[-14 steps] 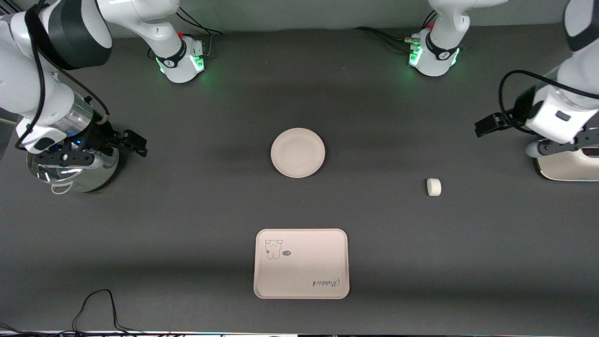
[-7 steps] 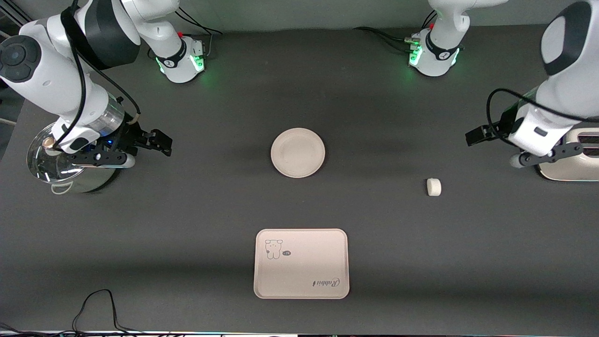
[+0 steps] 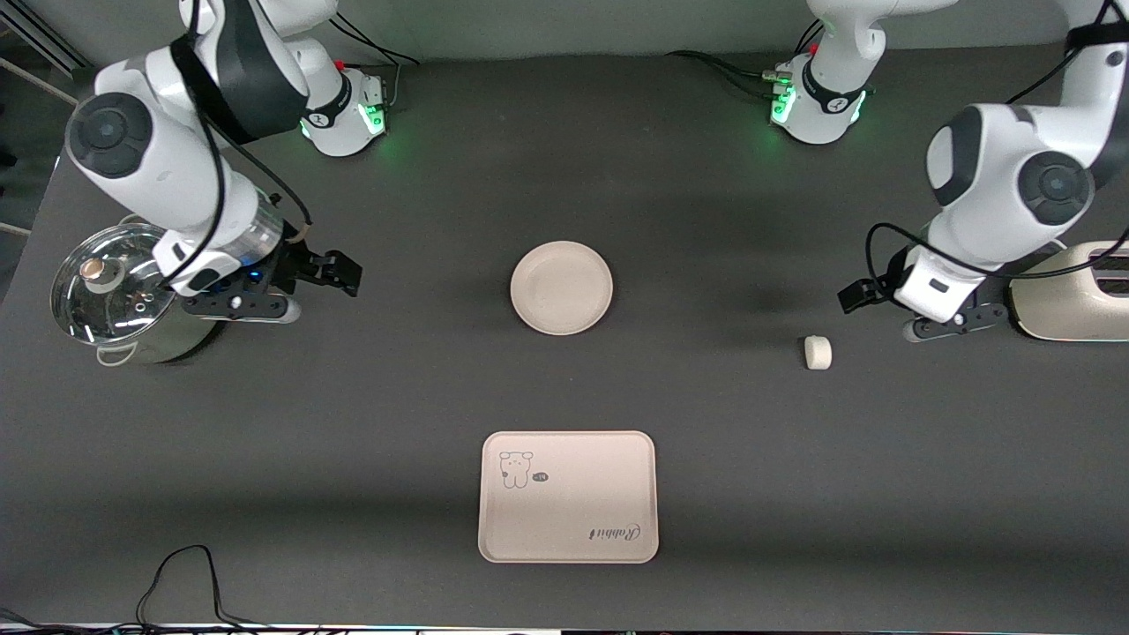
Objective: Place bun in plate and plate on tray
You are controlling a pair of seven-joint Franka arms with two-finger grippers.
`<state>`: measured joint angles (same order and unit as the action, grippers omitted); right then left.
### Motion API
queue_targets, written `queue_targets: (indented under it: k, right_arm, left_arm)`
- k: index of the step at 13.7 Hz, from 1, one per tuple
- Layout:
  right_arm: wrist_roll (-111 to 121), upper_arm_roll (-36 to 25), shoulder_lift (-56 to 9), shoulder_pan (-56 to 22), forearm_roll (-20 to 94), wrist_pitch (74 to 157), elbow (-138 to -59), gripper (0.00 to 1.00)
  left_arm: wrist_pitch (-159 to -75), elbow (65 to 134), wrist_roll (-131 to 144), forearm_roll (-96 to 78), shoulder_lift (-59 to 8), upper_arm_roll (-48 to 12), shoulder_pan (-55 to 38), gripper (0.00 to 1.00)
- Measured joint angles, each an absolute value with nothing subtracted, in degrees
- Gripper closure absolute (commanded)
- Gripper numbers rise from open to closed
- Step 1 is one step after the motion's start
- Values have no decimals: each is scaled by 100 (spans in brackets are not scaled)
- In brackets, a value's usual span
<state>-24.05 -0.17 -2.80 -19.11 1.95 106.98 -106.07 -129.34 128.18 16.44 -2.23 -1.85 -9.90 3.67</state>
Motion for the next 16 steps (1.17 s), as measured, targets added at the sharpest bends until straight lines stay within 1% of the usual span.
queue_targets:
  k: [2, 4, 7, 9, 11, 13, 16]
  right_arm:
    - [-2653, -14, -360, -2092, 195, 10706, -10621, 0]
    - [-2741, -13, -404, -2216, 195, 10721, -10638, 0]
    - [-2746, -21, -483, -2233, 195, 10794, -10651, 0]
    - [-2735, -27, -512, -2233, 195, 10796, -10655, 0]
    - [-2711, -31, -516, -2233, 195, 10797, -10659, 0]
    - [-2693, -43, -516, -2201, 194, 10800, -10659, 0]
    - [-2340, -5, -512, -1843, 193, 10806, -10666, 0]
  left_arm:
    - [-13599, 13002, 1642, -223, -501, -1003, 327, 1]
    - [-14253, 13021, 1629, -222, -953, -1006, 302, 1]
    - [-15092, 13019, 1521, -202, -1616, -1016, 193, 1]
    - [-15509, 13016, 1216, -199, -1971, -1008, 184, 1]
    - [-15617, 13017, 1015, -199, -2165, -988, 192, 1]
    - [-15618, 13022, 967, -198, -2196, -985, 192, 1]
    - [-15617, 13031, 741, -193, -2195, -981, 192, 3]
